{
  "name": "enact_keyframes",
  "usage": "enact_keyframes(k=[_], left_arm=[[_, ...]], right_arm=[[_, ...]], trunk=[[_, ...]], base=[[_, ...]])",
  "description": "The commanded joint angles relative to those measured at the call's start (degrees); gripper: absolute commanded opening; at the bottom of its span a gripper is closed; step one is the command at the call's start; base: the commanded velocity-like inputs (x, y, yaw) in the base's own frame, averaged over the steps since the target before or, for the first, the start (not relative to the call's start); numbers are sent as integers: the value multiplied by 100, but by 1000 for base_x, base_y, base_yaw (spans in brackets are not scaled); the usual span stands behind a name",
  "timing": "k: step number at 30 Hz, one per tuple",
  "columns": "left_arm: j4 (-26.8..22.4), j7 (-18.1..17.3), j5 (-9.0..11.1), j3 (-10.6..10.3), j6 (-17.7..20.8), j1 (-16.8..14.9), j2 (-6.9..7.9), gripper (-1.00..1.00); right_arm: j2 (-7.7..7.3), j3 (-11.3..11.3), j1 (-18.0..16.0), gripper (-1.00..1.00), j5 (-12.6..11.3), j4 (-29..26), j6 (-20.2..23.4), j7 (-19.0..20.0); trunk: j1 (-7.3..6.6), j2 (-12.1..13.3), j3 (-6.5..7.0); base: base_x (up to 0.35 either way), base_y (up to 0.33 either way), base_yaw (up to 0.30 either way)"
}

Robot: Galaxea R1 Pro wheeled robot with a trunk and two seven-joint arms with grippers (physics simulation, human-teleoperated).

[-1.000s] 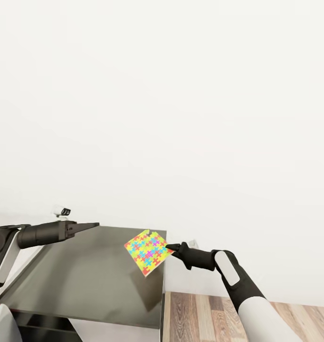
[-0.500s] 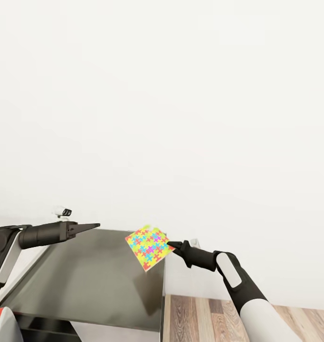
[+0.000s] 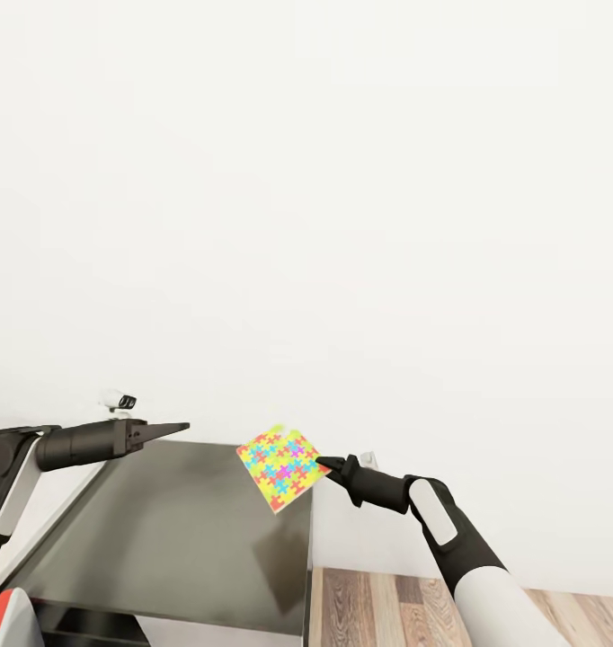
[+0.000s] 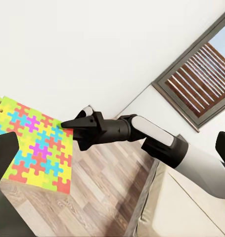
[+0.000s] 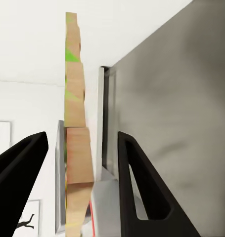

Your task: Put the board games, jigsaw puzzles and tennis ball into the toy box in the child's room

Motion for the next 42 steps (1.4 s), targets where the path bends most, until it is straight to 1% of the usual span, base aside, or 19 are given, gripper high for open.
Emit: enact_keyframes(k=[1,33,42], left_arm=[[0,-10,10,-1,60,-4,2,100],[0,-11,3,7,60,-4,-6,100],[-2,-11,2,7,60,-4,-6,100]], right_arm=[[3,-21,-2,-100,26,0,30,16],[7,-28,3,-100,24,0,27,9],[7,-29,3,-100,24,0,27,7]], trunk=[[-21,36,20],[-724,1320,898],[-922,1681,1074]], base=[[0,0,0],[-14,0,0],[-199,0,3]])
